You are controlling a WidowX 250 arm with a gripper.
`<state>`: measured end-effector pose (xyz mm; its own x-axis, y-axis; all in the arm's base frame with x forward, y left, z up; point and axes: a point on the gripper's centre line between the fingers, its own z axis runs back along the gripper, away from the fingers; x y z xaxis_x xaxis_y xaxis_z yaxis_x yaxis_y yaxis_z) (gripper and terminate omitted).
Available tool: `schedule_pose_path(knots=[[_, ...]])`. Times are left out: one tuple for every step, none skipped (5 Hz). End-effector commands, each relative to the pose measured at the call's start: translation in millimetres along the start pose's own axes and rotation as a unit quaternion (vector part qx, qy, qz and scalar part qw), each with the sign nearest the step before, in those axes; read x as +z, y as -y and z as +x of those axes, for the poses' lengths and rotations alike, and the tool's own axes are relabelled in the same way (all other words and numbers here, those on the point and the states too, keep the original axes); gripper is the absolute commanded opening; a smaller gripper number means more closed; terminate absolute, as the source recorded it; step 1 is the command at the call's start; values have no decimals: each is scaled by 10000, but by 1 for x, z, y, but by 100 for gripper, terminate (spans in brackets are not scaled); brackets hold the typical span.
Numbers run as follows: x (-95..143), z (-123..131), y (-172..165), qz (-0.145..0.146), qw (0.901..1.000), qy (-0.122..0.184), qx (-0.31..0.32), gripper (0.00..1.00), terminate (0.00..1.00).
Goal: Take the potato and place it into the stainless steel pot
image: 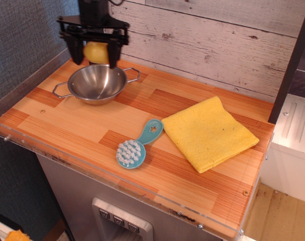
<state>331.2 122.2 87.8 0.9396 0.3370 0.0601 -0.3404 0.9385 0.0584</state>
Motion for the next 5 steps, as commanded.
schedule_pose_path(knots=[[0, 2, -8, 46, 10000, -20, 30, 100, 0], [4, 0, 1, 18, 9999, 61, -94, 100, 0], [17, -4, 9, 82, 9988, 269, -389, 100, 0], [22, -6, 14, 212, 9975, 360, -565, 100, 0], [24, -9, 7, 222, 9978, 439, -444, 100, 0]])
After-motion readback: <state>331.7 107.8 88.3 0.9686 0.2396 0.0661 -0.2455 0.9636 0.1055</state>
